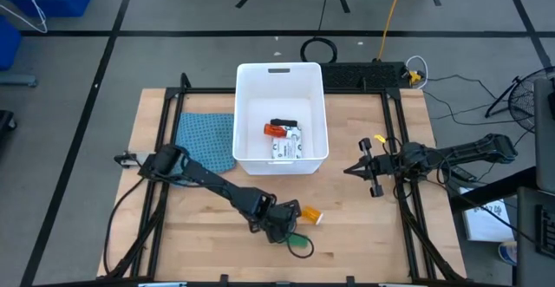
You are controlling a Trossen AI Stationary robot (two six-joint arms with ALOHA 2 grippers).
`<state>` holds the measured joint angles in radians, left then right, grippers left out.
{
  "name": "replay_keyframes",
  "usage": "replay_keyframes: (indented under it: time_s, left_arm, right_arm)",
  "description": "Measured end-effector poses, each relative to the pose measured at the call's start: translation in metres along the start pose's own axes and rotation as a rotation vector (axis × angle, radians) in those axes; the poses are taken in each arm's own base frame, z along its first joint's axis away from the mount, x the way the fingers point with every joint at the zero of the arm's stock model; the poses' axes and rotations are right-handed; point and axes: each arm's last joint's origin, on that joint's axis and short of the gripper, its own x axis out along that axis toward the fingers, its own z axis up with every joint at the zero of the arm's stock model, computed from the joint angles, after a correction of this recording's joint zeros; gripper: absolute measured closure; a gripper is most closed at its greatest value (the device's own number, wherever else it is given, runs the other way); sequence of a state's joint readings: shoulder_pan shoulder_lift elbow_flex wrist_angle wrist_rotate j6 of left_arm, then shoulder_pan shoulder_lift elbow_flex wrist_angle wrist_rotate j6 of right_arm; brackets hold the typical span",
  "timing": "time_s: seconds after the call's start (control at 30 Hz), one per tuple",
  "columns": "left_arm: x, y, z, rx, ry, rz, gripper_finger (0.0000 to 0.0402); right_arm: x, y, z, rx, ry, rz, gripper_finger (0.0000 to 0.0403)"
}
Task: Pick & place medical supplies in basket/bin
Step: Put the white medicine bottle into the white container
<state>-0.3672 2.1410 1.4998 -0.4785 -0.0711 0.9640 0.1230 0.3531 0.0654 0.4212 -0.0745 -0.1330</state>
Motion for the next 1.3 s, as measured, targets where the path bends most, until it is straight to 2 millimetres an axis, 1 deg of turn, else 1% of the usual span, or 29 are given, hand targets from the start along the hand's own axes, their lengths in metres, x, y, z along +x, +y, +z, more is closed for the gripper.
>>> replay_keyframes:
  time_s: [0.13,0.17,0.33,0.43,0.5,0.6,0.7,0.77,0.9,0.97,1.07,1.13,1.17,1.23,1.3]
  left_arm:
    - [0.0,-0.001,0.003,-0.01,0.015,0.022,0.0223]
    - [0.0,-0.001,0.003,-0.008,0.024,0.029,0.0226]
    - [-0.005,-0.006,0.009,-0.005,0.087,0.077,0.0224]
    - [-0.021,-0.003,0.011,-0.041,0.09,0.112,0.0205]
    - [-0.04,0.001,0.013,-0.083,0.08,0.149,0.02]
    - [-0.07,0.004,0.013,-0.168,0.059,0.172,0.0211]
    - [-0.109,0.007,0.01,-0.266,0.019,0.208,0.0228]
    - [-0.139,0.009,0.008,-0.334,-0.033,0.239,0.0228]
    - [-0.197,0.003,0.0,-0.464,-0.112,0.286,0.0216]
    - [-0.225,-0.003,-0.008,-0.537,-0.146,0.296,0.0208]
    - [-0.263,-0.013,-0.023,-0.64,-0.209,0.301,0.0209]
    - [-0.281,-0.022,-0.033,-0.691,-0.27,0.303,0.0219]
    - [-0.286,-0.028,-0.04,-0.709,-0.291,0.299,0.0224]
    - [-0.293,-0.041,-0.051,-0.744,-0.338,0.312,0.0229]
    - [-0.294,-0.056,-0.062,-0.763,-0.41,0.355,0.0229]
  right_arm:
    - [0.0,0.0,0.0,-0.002,0.005,0.001,0.0403]
    - [0.0,0.0,0.0,-0.002,0.005,0.001,0.0403]
    - [0.0,0.0,0.0,0.008,0.004,0.001,0.0403]
    - [0.0,0.0,0.0,0.013,0.003,0.002,0.0403]
    - [0.0,0.0,0.0,0.016,0.003,0.003,0.0403]
    - [0.0,0.0,0.0,0.016,-0.002,0.003,0.0403]
    - [0.0,0.0,0.001,0.016,-0.006,0.004,0.0403]
    - [0.0,0.0,0.001,0.016,-0.007,0.003,0.0403]
    - [0.0,0.0,0.001,0.016,-0.006,0.004,0.0403]
    - [0.0,0.0,0.001,0.017,-0.007,0.004,0.0403]
    - [0.0,0.0,0.001,0.02,-0.006,0.004,0.0403]
    - [0.0,0.0,0.0,0.02,-0.003,0.004,0.0403]
    - [0.0,0.0,0.0,0.02,-0.004,0.004,0.0403]
    - [0.0,0.0,0.0,0.02,-0.004,0.004,0.0403]
    - [0.0,0.0,0.0,0.02,-0.003,0.004,0.0403]
